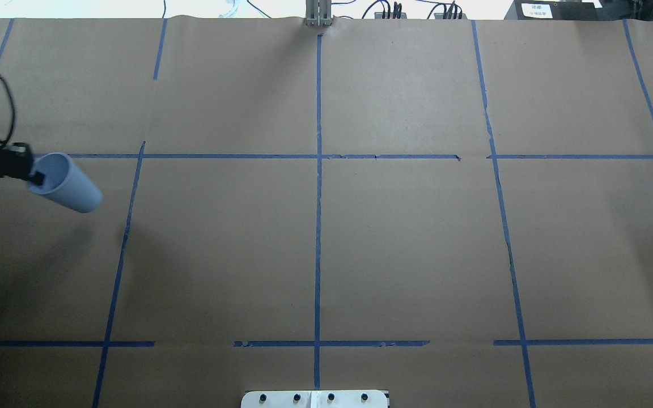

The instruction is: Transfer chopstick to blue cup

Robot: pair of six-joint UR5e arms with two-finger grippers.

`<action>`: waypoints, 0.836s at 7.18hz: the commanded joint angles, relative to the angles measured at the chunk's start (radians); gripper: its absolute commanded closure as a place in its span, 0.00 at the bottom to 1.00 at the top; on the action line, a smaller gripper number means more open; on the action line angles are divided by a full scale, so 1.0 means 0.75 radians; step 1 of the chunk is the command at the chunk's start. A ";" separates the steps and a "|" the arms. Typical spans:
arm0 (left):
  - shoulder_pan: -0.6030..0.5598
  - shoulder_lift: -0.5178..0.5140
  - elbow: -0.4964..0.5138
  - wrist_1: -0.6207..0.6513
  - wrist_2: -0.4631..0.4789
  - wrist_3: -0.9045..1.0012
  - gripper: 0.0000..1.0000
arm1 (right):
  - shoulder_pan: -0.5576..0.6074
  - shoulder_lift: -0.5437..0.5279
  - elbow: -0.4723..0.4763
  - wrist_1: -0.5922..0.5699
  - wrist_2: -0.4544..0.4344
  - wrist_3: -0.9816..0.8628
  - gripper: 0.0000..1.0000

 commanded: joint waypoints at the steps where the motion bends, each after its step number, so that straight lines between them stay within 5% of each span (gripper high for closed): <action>1: 0.377 -0.348 0.018 0.058 0.318 -0.464 1.00 | 0.002 -0.004 -0.003 0.004 -0.011 -0.012 0.00; 4: 0.566 -0.545 0.155 0.150 0.681 -0.459 1.00 | 0.002 0.016 0.001 -0.004 0.001 -0.008 0.00; 6: 0.589 -0.537 0.168 0.152 0.711 -0.459 0.99 | 0.002 0.012 0.001 0.002 -0.011 -0.008 0.00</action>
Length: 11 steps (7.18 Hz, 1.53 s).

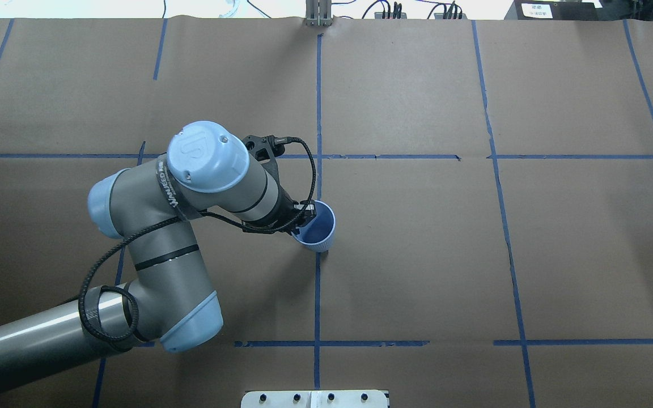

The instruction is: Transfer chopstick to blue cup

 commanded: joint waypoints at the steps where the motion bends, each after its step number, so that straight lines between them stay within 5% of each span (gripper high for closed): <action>1: 0.053 -0.010 0.027 0.001 0.090 0.002 0.96 | -0.002 -0.001 -0.002 0.002 -0.011 0.002 0.00; 2: 0.057 -0.008 0.029 0.001 0.093 0.000 0.81 | -0.002 -0.005 -0.004 0.002 -0.011 0.002 0.00; 3: 0.059 -0.008 0.029 -0.005 0.093 0.000 0.30 | 0.000 -0.009 -0.006 0.002 -0.011 0.000 0.00; 5: 0.045 -0.006 -0.072 0.001 0.095 -0.008 0.00 | 0.006 -0.064 0.037 0.004 -0.001 -0.002 0.00; 7: 0.028 0.048 -0.128 0.001 0.095 -0.012 0.00 | 0.043 -0.060 0.033 0.004 -0.015 -0.002 0.00; 9: 0.014 0.061 -0.183 0.003 0.095 -0.012 0.00 | 0.123 -0.009 -0.017 -0.005 -0.204 -0.113 0.00; 11: -0.004 0.094 -0.208 0.001 0.095 -0.012 0.00 | 0.205 0.148 -0.327 -0.007 -0.148 -0.257 0.01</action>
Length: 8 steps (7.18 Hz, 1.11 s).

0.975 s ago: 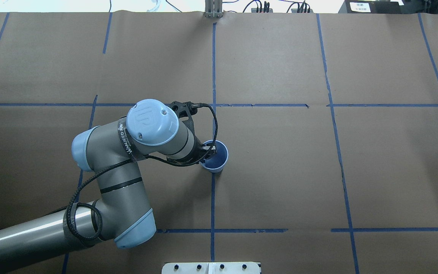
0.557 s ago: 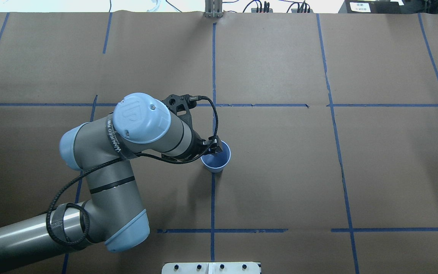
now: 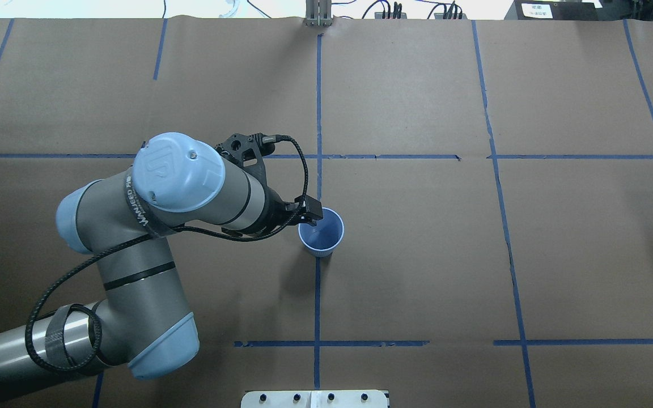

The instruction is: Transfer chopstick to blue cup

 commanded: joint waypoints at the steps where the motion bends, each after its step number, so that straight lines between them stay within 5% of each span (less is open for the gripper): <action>1: -0.012 0.014 -0.014 -0.001 0.000 -0.002 0.00 | 0.045 0.070 -0.199 0.009 0.036 -0.065 0.01; 5: -0.010 0.014 -0.014 -0.007 0.000 -0.012 0.00 | 0.045 -0.053 -0.244 0.129 -0.057 -0.136 0.01; 8: -0.010 0.016 -0.014 -0.007 0.000 -0.012 0.00 | 0.043 -0.039 -0.258 0.138 -0.027 0.019 0.27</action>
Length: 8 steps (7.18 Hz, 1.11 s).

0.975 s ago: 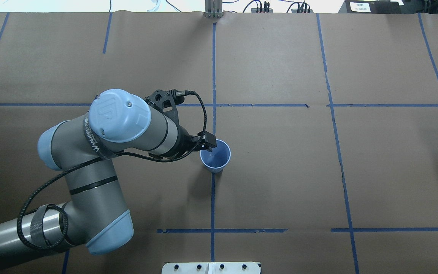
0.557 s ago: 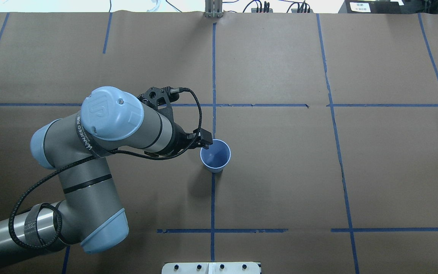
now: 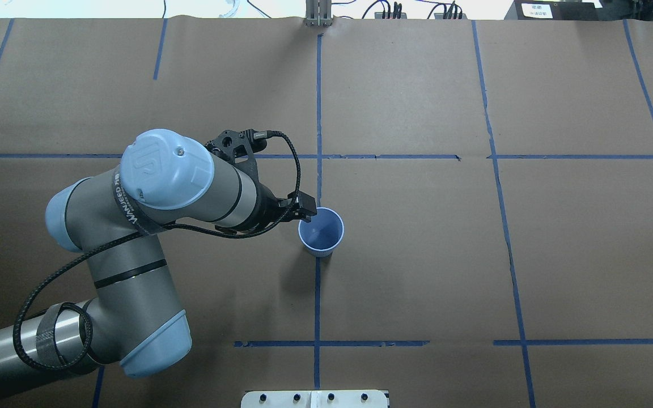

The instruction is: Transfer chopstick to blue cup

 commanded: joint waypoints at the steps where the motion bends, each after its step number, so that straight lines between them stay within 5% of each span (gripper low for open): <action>1: 0.000 0.003 0.002 -0.004 0.000 0.000 0.00 | -0.002 0.002 0.006 0.007 0.042 0.073 0.67; 2: 0.000 0.009 0.000 -0.006 0.000 0.000 0.00 | -0.002 0.002 0.002 0.005 0.073 0.087 0.97; 4: 0.000 0.019 -0.002 -0.006 0.002 0.000 0.00 | -0.002 0.004 0.057 -0.018 0.130 0.098 1.00; 8: 0.000 0.021 -0.002 -0.008 0.002 -0.025 0.00 | 0.045 -0.002 0.682 -0.644 0.049 0.067 1.00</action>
